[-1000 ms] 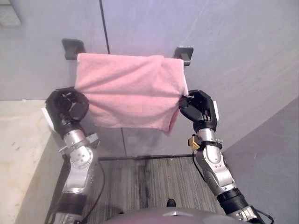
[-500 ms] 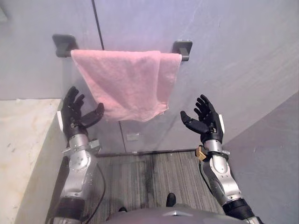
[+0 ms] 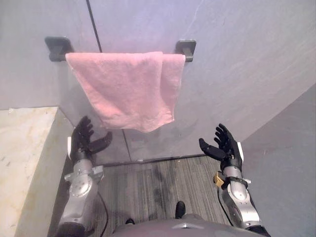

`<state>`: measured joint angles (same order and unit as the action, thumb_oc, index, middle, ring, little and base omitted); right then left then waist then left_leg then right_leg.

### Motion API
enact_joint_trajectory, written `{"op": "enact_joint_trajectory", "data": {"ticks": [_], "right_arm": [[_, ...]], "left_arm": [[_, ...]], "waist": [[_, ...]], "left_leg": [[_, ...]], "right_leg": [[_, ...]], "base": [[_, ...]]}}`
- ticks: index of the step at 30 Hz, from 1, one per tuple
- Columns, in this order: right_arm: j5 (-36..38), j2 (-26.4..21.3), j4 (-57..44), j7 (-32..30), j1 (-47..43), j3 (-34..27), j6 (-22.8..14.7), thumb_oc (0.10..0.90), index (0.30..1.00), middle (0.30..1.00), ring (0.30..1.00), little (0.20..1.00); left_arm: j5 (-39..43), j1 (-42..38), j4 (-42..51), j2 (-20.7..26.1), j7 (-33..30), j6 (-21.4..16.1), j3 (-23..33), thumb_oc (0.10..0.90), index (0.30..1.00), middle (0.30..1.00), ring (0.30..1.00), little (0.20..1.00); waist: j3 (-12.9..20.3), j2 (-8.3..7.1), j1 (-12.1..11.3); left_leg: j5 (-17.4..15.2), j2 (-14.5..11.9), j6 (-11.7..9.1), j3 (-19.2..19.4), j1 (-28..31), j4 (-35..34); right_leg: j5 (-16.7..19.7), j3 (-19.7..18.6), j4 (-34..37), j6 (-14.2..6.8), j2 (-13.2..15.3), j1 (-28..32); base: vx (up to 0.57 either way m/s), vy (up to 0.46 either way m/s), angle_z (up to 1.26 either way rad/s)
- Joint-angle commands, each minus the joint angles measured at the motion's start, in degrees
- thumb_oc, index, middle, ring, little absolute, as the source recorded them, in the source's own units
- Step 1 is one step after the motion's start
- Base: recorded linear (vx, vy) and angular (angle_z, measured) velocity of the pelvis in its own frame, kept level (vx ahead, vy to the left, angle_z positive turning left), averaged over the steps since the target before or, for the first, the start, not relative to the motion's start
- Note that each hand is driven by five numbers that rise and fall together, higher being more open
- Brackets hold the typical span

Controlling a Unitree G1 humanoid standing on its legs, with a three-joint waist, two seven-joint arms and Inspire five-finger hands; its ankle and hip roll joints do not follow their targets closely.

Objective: Organize the bathroom.

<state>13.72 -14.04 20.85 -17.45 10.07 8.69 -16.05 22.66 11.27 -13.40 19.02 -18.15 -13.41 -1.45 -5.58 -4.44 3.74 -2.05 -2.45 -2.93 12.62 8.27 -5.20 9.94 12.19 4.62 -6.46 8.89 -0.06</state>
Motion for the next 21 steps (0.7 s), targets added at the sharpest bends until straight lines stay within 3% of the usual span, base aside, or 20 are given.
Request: {"op": "enact_joint_trajectory", "data": {"ticks": [1,4,6,9,10,11,13,16,17,18,19,21], "right_arm": [[-5.16,-2.57,2.89,0.87,-2.25,-1.63,-0.87,0.8,0.9,0.9,0.9,0.9],[-4.49,-2.27,5.45,1.57,-1.63,-1.16,0.47,0.8,0.9,0.9,0.9,0.9],[-4.35,-1.74,12.26,3.36,-0.87,0.06,2.4,0.8,0.9,0.9,0.9,0.9],[-6.83,-1.27,24.67,11.0,-2.1,1.02,5.58,0.8,0.9,0.9,0.9,0.9],[-6.86,-1.24,25.93,11.31,-2.36,1.17,5.3,0.8,0.9,0.9,0.9,0.9],[-5.2,-1.16,28.5,13.76,-3.01,1.43,8.17,0.8,0.9,0.9,0.9,0.9],[-3.0,-0.44,35.35,17.5,-4.94,1.11,9.64,0.8,0.9,0.9,0.9,0.9],[-1.71,0.27,41.72,22.93,-7.48,1.02,12.52,0.8,0.9,0.9,0.9,0.9],[-1.59,0.31,42.38,23.15,-7.67,0.98,12.48,0.8,0.9,0.9,0.9,0.9],[-1.17,0.48,44.37,23.72,-8.39,1.03,11.98,0.8,0.9,0.9,0.9,0.9],[-1.08,0.54,44.53,23.63,-8.49,1.12,11.85,0.8,0.9,0.9,0.9,0.9],[0.04,0.37,44.89,23.06,-9.4,1.59,11.66,0.8,0.9,0.9,0.9,0.9]], "left_arm": [[2.21,-2.58,-5.19,0.89,4.79,-2.02,-1.07,0.8,0.9,0.9,0.9,0.9],[1.21,-1.8,-8.69,0.51,6.82,-0.82,-1.63,0.8,0.9,0.9,0.9,0.9],[0.89,-0.44,-17.74,-0.7,8.72,1.26,-3.62,0.8,0.9,0.9,0.9,0.9],[1.76,-1.88,-34.06,-2.89,13.6,8.02,-3.15,0.8,0.9,0.9,0.9,0.9],[1.79,-2.3,-35.9,-3.06,14.29,8.35,-2.93,0.8,0.9,0.9,0.9,0.9],[2.23,-3.34,-39.37,-3.32,15.4,11.52,-2.61,0.8,0.9,0.9,0.9,0.9],[1.4,-5.69,-46.71,-3.25,17.23,14.67,-2.28,0.8,0.9,0.9,0.9,0.9],[1.4,-7.8,-53.25,-3.05,19.79,16.98,-2.72,0.8,0.9,0.9,0.9,0.9],[1.21,-7.91,-53.79,-3.12,20.09,16.76,-2.9,0.8,0.9,0.9,0.9,0.9],[1.24,-8.32,-54.62,-3.1,20.62,17.05,-3.15,0.8,0.9,0.9,0.9,0.9],[1.36,-8.36,-54.67,-3.08,20.72,17.08,-3.19,0.8,0.9,0.9,0.9,0.9],[1.78,-8.71,-54.34,-3.12,19.97,16.92,-4.22,0.8,0.9,0.9,0.9,0.9]], "waist": [[-0.29,3.56,0.55],[-0.62,3.49,0.6],[-1.14,3.35,0.62],[-1.92,2.98,0.39],[-1.84,2.97,0.3],[-1.87,3.03,0.11],[-1.88,3.45,-0.2],[-1.88,4.56,-0.45],[-1.68,4.73,-0.55],[-1.5,4.6,-1.11],[-1.55,4.47,-1.18],[-1.59,4.17,-2.83]], "left_leg": [[-1.84,2.28,2.04,0.17,-1.05,0.2],[-1.61,2.28,1.97,-0.01,-1.43,0.2],[-1.16,2.28,1.75,-0.32,-2.28,0.2],[-0.71,2.35,1.44,-0.87,-3.16,0.2],[-0.5,2.32,1.47,-0.94,-3.57,0.2],[-0.28,2.2,1.61,-1.19,-4.13,0.2],[0.13,1.71,2.32,-1.86,-5.01,0.2],[1.81,0.97,3.36,-3.86,-6.86,0.2],[2.2,0.87,3.25,-4.31,-7.52,0.2],[4.01,1.33,2.8,-6.43,-10.54,0.2],[4.23,1.51,2.74,-6.7,-10.8,0.2],[6.72,1.82,1.42,-7.9,-15.88,0.47]], "right_leg": [[-9.05,2.31,-4.82,-6.43,0.09,2.8],[-8.81,2.45,-4.84,-6.52,0.06,2.65],[-8.28,2.76,-4.41,-6.66,-0.03,2.38],[-7.58,3.14,-2.96,-6.78,-0.17,2.31],[-7.76,3.12,-3.27,-6.66,-0.26,1.98],[-8.59,3.12,-4.32,-6.42,-0.54,1.61],[-11.41,2.47,-9.52,-5.68,-1.6,0.71],[-15.09,-3.56,-21.35,-5.43,-4.52,-0.22],[-15.22,-5.17,-21.09,-5.31,-5.4,0.05],[-16.55,-11.13,-18.98,-4.59,-8.3,3.78],[-16.83,-11.6,-18.59,-4.48,-8.48,4.52],[-20.73,-14.48,-12.18,-2.64,-10.37,10.07]], "base": [[-0.1,0.014,-0.05],[-0.06,0.007,-0.07],[-0.12,0.021,-0.13],[-0.18,0.011,-0.18],[-0.23,-0.005,-0.37],[-0.24,-0.015,-0.28],[-0.32,-0.052,0.12],[-0.42,-0.089,0.16],[-0.45,-0.144,0.3],[-0.33,-0.123,0.3],[-0.45,-0.173,0.56],[-0.32,-0.143,0.67]]}}
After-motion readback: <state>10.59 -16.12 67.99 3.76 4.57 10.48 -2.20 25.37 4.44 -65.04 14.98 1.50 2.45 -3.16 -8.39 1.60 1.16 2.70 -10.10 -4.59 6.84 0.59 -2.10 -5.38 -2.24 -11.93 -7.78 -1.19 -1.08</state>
